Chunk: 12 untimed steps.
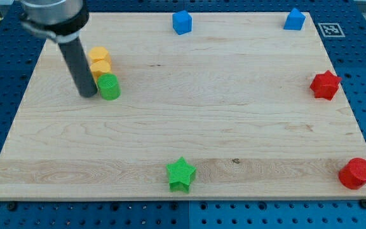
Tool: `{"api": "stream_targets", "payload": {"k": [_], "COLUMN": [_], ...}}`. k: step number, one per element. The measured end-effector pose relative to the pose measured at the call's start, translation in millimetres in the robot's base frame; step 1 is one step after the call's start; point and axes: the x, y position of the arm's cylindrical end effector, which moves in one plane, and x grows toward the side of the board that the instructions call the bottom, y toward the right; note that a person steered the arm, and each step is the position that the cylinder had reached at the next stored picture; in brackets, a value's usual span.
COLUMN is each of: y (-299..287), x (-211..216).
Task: Slide the green star towards the center of the board
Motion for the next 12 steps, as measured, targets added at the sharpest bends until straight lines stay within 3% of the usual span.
{"api": "stream_targets", "payload": {"k": [2, 3, 5, 6, 7, 8, 9, 10, 12], "y": [54, 69, 89, 132, 132, 174, 272, 295, 253], "x": [147, 165, 165, 158, 109, 75, 96, 162, 165]}}
